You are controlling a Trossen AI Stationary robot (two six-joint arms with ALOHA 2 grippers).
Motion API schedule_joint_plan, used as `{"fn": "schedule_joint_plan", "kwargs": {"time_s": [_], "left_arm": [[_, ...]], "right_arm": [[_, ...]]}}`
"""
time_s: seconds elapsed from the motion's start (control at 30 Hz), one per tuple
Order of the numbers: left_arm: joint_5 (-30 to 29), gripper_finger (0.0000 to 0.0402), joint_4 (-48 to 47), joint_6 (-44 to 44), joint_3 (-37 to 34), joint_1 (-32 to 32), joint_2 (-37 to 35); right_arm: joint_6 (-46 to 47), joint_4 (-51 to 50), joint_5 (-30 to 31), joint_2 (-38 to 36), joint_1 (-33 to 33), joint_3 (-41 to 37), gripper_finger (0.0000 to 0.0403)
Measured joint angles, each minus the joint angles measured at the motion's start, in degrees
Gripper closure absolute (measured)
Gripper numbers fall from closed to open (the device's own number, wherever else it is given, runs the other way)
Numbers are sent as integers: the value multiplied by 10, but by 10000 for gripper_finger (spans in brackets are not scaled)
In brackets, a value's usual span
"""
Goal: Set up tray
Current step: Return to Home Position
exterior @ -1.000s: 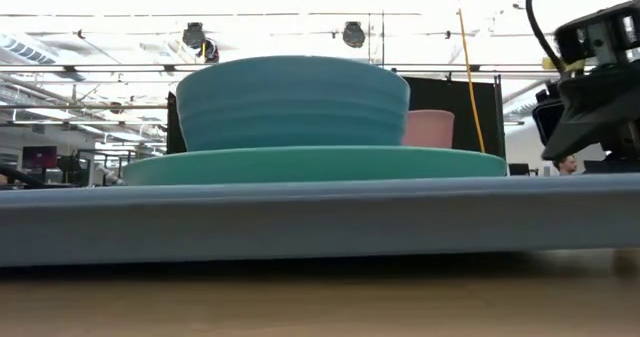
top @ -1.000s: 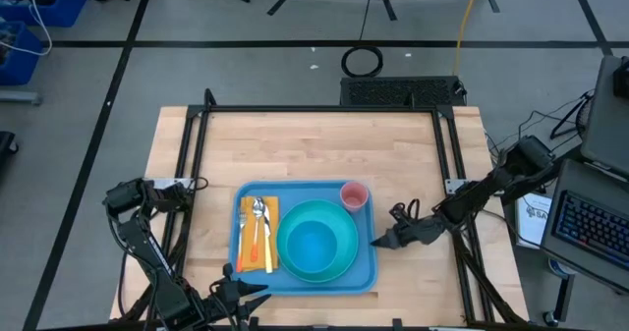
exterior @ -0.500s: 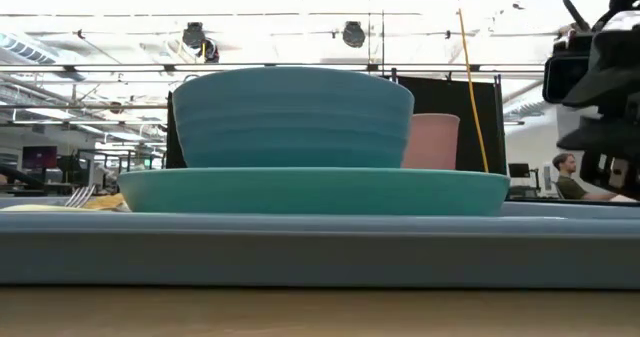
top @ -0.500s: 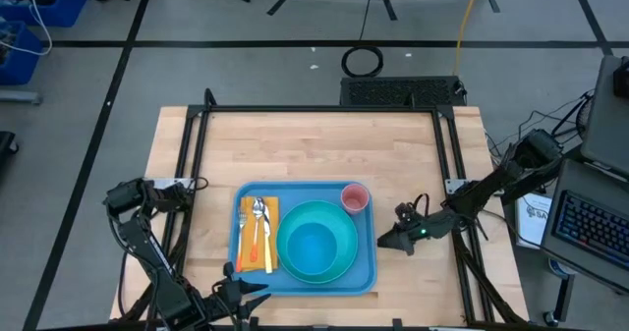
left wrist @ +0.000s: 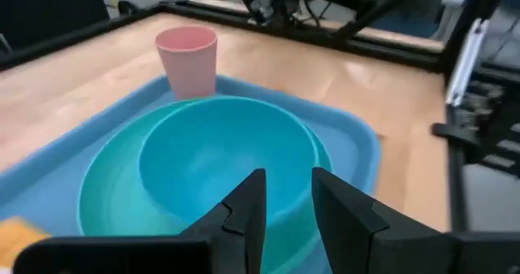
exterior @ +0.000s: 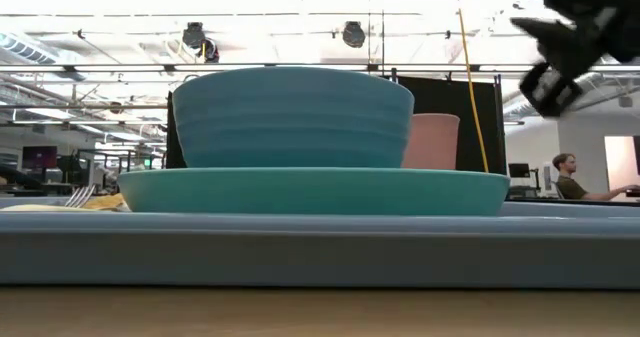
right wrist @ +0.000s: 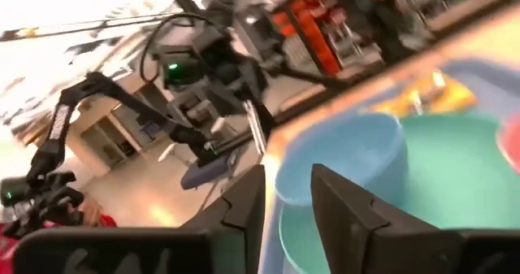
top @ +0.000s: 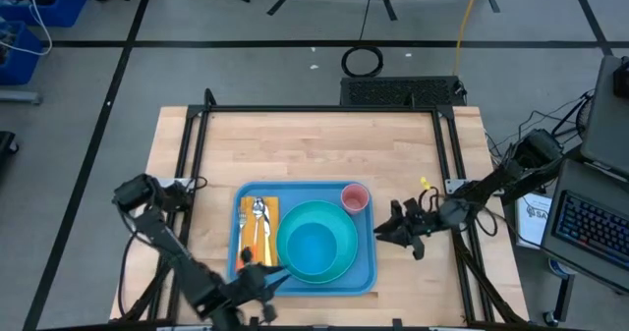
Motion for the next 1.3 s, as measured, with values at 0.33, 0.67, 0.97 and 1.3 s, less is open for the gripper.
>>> {"fn": "schedule_joint_plan", "kwargs": {"time_s": [0.33,0.67,0.97,1.3], "left_arm": [[91,298,225,323,0,86,-34],[243,298,365,518,0,170,-42],[232,298,285,463,0,279,-42],[150,298,430,434,-215,215,-212]], "right_arm": [[-256,-50,-204,-13,-4,103,328],[-234,-527,119,-65,-22,256,328],[-271,-657,188,-249,-53,264,328],[-266,-706,183,-407,0,217,328]]}}
